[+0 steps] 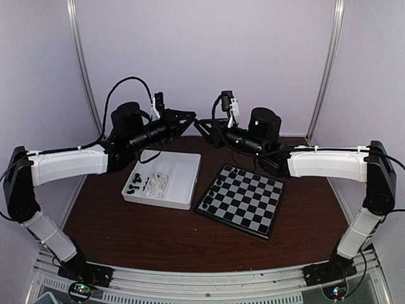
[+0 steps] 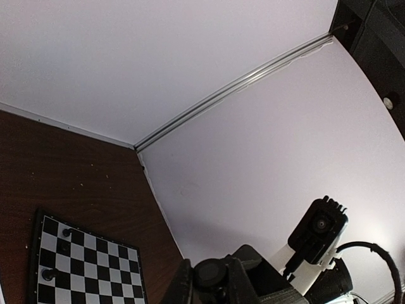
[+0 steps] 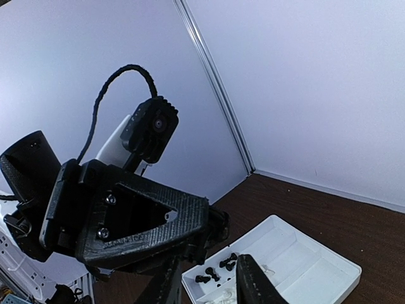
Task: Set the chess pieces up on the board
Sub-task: Place the chess piece on the chessboard.
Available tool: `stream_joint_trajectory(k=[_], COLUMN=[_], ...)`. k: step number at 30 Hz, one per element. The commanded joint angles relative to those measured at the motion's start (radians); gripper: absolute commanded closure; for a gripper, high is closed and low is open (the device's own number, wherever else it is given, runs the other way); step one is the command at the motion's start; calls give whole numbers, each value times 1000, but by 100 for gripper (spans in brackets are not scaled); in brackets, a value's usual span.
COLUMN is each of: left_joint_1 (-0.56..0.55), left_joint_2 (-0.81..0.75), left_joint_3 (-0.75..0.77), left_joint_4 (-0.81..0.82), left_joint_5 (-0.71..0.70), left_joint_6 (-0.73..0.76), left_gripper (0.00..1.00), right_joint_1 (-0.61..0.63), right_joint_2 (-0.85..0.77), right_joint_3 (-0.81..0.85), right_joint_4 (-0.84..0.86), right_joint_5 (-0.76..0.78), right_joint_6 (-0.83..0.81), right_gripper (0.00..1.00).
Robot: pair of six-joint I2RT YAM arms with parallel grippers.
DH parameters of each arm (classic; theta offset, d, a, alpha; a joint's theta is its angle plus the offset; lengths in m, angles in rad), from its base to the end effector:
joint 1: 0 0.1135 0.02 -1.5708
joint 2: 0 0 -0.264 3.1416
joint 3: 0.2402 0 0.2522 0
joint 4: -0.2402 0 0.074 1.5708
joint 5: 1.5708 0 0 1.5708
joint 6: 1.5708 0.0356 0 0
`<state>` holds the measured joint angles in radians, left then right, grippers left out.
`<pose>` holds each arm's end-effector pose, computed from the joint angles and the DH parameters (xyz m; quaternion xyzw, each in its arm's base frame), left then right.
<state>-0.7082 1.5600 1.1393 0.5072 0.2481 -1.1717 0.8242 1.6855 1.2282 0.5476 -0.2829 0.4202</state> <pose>0.2779 -0.2495 0.3416 -0.0653 0.6737 -0.6399 0.3638 0.2672 0.3035 0.3312 -0.2359 0.6333 0.5033 0.5385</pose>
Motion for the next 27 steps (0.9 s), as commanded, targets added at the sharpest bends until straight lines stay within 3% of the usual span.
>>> stream_joint_trajectory(k=[1, 13, 18, 27], left_joint_1=[-7, -10, -10, -10], left_joint_2=[16, 43, 52, 51], left_joint_3=[28, 55, 60, 59], left_joint_4=[57, 67, 73, 71], left_joint_5=[14, 50, 56, 57], left_joint_6=[-8, -21, -26, -28], left_gripper=[87, 86, 85, 85], right_joint_1=[0, 0, 0, 0], right_joint_2=[15, 39, 39, 27], right_joint_3=[41, 68, 54, 55], right_joint_4=[1, -16, -9, -8], right_joint_5=[27, 25, 28, 48], right_joint_6=[-33, -40, -41, -55], right_gripper=[69, 75, 69, 71])
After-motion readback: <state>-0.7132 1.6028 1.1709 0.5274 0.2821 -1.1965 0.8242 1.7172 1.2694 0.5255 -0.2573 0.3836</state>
